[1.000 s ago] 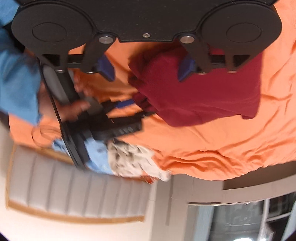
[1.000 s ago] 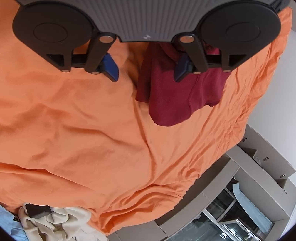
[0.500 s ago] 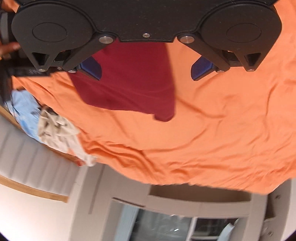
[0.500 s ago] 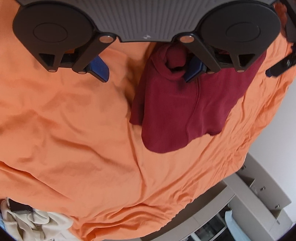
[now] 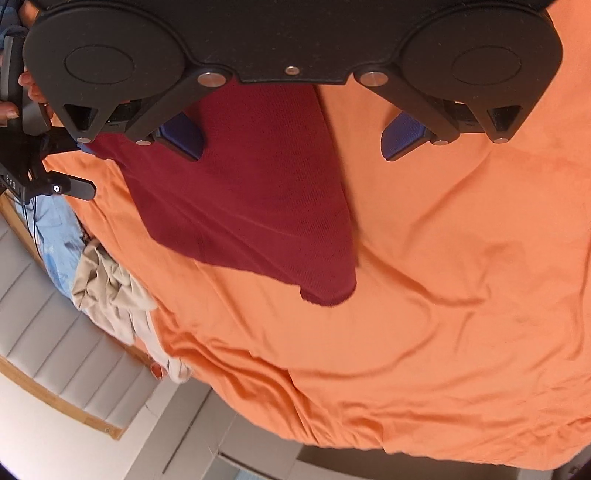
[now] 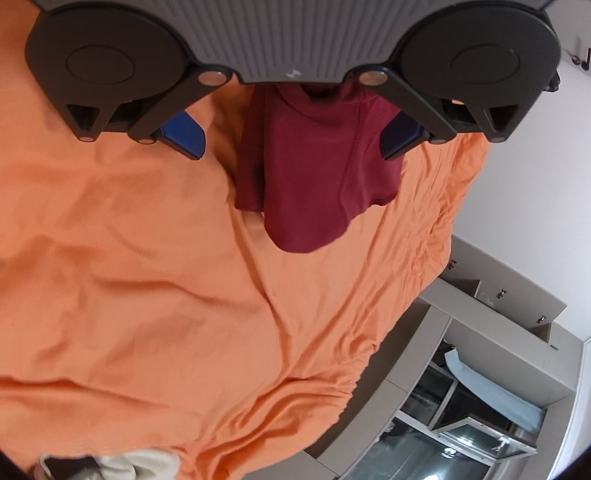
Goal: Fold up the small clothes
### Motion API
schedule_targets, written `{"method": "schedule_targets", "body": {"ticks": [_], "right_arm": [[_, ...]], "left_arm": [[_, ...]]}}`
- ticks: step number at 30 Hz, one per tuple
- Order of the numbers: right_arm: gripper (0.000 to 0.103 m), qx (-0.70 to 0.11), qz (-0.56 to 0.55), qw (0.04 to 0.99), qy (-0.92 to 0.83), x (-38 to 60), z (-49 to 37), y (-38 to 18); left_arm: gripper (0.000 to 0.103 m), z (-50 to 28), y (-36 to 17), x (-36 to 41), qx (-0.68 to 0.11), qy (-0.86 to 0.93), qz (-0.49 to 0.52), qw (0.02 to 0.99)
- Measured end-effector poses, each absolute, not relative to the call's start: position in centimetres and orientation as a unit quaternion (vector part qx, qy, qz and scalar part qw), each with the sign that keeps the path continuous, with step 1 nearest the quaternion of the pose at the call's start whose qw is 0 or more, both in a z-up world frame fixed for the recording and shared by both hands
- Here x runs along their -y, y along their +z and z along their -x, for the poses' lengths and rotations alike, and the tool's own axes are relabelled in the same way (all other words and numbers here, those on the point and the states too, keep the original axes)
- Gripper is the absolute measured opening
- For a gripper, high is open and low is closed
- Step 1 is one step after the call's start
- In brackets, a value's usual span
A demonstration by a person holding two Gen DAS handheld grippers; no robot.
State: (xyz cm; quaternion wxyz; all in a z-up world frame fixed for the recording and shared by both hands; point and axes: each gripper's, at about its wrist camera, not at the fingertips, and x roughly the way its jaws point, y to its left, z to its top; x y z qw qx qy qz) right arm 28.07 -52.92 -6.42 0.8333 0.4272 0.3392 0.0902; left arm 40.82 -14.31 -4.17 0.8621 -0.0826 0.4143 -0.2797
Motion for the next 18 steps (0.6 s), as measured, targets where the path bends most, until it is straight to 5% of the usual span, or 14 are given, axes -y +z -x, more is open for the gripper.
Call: {"method": "schedule_targets", "body": {"ticks": [10,18], "right_arm": [[0.047,-0.334,-0.472,0.813,0.066,52.2,-29.6,-9.2],[0.042,-0.340,-0.455,0.820,0.068,51.4,-29.7,-9.4]], "left_arm": [[0.102,-42.0,-5.5,13.8,-0.442,-0.280,0.124,0.843],[0.102,-41.7,-5.1,14.1,-0.443,-0.272,0.118,0.846]]}}
